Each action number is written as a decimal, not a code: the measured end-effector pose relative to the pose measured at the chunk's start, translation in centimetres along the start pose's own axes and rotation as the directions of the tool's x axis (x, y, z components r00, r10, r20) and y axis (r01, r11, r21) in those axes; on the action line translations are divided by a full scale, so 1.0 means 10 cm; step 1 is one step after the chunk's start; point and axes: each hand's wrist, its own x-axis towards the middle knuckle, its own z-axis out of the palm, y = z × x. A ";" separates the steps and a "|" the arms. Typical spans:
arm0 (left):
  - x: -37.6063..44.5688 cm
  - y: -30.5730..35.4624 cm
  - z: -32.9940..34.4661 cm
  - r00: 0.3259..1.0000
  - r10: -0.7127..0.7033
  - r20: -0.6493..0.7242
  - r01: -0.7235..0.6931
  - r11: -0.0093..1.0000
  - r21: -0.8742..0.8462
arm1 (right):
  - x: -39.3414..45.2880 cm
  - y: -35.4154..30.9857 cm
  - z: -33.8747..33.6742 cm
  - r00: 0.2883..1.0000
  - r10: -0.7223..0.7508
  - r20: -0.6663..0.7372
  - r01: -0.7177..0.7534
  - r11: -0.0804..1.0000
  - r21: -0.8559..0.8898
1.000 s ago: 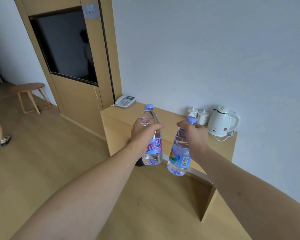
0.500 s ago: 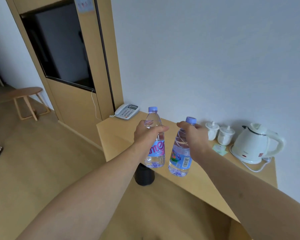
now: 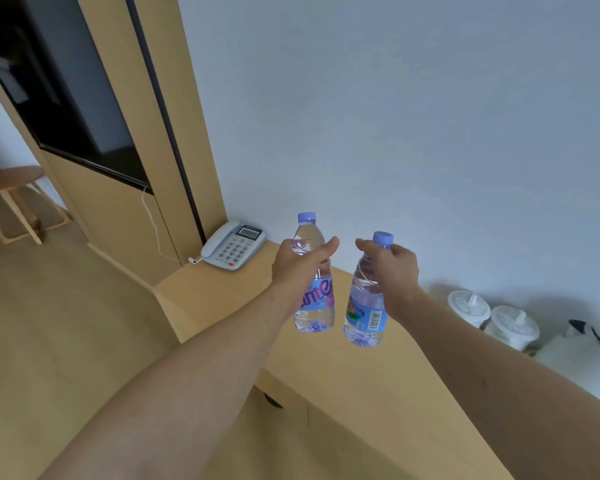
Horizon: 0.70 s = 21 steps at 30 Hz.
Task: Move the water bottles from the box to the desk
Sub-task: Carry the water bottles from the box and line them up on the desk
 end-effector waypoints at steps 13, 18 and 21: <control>2.28 -0.30 0.21 0.972 -0.150 0.181 0.117 0.976 0.184 | 1.65 0.41 0.93 0.979 0.070 -0.189 -0.084 0.994 -0.069; 2.95 -0.49 0.26 0.927 -0.166 0.336 0.052 0.944 0.325 | 2.04 0.61 1.18 0.946 0.118 -0.301 -0.151 0.985 -0.089; 3.20 -0.63 0.27 0.886 -0.193 0.422 0.022 0.925 0.378 | 2.20 0.75 1.27 0.923 0.132 -0.362 -0.205 0.963 -0.172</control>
